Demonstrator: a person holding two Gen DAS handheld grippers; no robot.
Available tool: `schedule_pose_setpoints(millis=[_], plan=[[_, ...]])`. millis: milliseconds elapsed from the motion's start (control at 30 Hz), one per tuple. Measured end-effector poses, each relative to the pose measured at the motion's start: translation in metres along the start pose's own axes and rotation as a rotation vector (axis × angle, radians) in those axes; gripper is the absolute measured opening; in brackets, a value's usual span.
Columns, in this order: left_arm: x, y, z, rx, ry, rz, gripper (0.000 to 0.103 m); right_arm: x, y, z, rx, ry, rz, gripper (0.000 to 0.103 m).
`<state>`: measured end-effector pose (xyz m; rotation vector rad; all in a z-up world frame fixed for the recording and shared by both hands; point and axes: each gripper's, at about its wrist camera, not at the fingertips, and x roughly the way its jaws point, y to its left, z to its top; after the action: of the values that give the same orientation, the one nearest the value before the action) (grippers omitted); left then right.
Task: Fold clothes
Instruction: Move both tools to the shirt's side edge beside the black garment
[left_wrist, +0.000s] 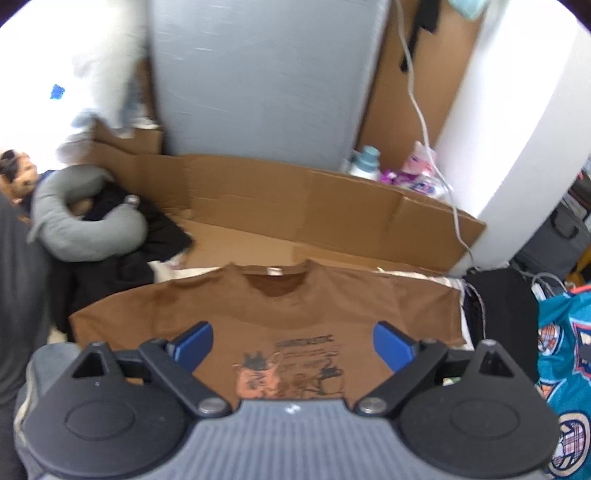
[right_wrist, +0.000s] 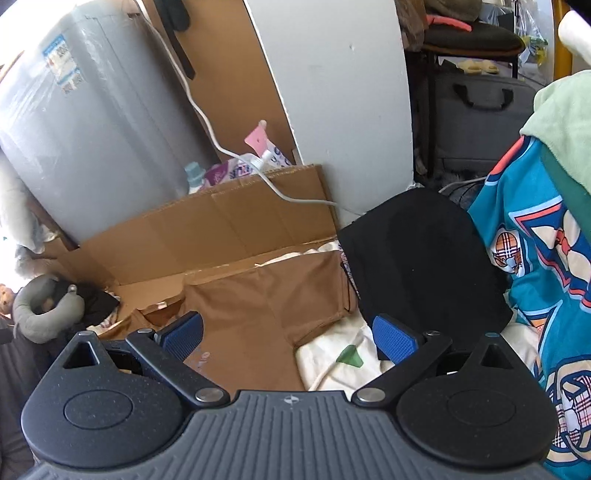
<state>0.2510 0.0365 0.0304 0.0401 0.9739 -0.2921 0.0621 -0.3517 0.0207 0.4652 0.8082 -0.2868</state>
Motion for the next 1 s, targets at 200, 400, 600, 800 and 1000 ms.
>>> schedule_pose_setpoints(millis=[200, 400, 600, 800, 1000], plan=[[0.055, -0.04, 0.006, 0.022, 0.044, -0.077, 0.091, 0.032, -0.002, 0.006, -0.018, 0.026, 0.011, 0.101], [0.104, -0.071, 0.01, 0.039, 0.054, -0.108, 0.091, 0.057, -0.014, 0.005, -0.027, 0.004, 0.024, 0.101], [0.135, -0.103, -0.001, 0.079, 0.061, -0.091, 0.086, 0.091, -0.034, -0.008, 0.009, -0.036, -0.015, 0.101], [0.168, -0.139, -0.031, 0.222, 0.073, -0.128, 0.084, 0.139, -0.052, -0.04, 0.037, 0.011, 0.1, 0.077], [0.206, -0.152, -0.048, 0.232, 0.068, -0.194, 0.073, 0.187, -0.064, -0.076, 0.055, 0.031, 0.099, 0.065]])
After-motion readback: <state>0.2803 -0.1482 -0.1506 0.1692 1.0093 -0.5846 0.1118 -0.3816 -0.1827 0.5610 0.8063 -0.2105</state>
